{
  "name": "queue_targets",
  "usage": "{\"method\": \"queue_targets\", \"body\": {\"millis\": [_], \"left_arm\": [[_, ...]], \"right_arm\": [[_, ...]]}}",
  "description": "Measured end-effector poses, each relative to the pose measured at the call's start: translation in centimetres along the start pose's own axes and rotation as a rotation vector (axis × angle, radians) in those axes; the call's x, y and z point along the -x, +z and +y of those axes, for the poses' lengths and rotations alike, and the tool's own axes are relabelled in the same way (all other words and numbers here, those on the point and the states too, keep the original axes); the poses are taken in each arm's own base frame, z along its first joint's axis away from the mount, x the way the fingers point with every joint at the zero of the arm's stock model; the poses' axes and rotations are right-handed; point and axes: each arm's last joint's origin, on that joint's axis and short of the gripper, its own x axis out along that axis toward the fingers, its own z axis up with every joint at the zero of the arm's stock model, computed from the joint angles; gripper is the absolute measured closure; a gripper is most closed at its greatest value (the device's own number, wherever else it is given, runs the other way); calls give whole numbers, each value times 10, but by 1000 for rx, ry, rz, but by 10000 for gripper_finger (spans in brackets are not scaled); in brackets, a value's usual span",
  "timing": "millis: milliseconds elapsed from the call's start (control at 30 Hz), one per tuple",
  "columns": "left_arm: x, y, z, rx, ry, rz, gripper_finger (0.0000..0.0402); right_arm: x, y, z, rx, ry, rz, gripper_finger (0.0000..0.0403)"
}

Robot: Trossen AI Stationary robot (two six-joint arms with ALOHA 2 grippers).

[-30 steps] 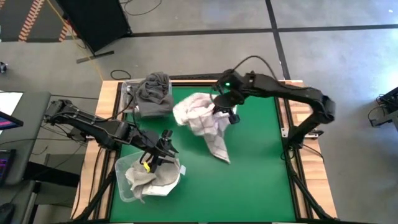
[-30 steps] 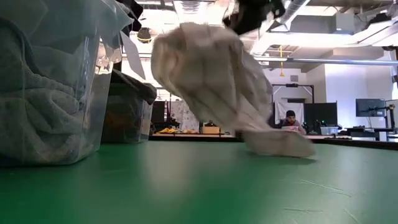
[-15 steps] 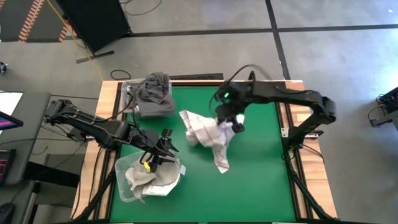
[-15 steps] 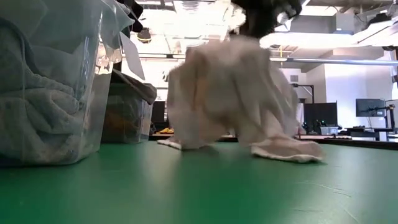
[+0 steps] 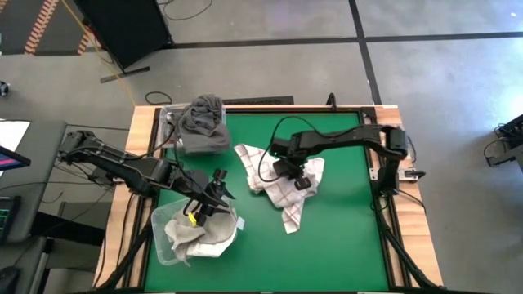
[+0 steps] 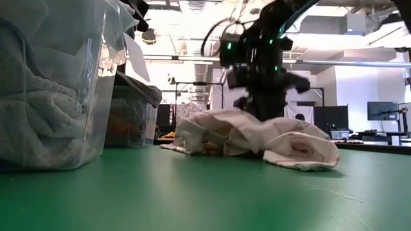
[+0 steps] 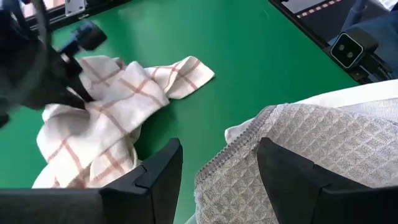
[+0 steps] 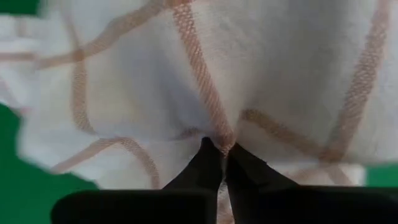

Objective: Sort towels by color in basket
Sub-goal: Put the white patterned towel into the bottom transparent bin

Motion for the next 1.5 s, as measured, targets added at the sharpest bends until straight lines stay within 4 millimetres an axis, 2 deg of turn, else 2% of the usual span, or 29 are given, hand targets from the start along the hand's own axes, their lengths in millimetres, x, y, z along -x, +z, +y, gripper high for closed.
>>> {"method": "queue_targets", "body": {"millis": [167,400,500,600,667,833,1033,1167,1367,1500], "left_arm": [[0,0,0,19,1,0,202],[0,0,0,22,2,-4,202],[0,0,0,22,2,-4,202],[0,0,0,23,2,-5,202],[0,1,0,27,2,-5,202],[0,0,1,34,15,-3,202],[0,0,1,41,36,0,202],[0,2,1,42,40,-19,202],[0,3,4,49,105,-19,202],[7,7,5,73,118,9,202]], "right_arm": [[-20,-1,-3,10,31,50,287],[-24,0,-2,-32,40,46,111],[-26,1,0,-54,40,42,50],[-31,1,3,-46,32,25,14],[-35,1,5,-37,24,9,7],[-47,0,10,-21,-28,-36,37],[-54,4,16,8,-75,-60,123],[-55,7,18,22,-84,-76,205],[-55,8,17,40,-97,-91,356],[-55,8,17,42,-97,-94,357]]}}
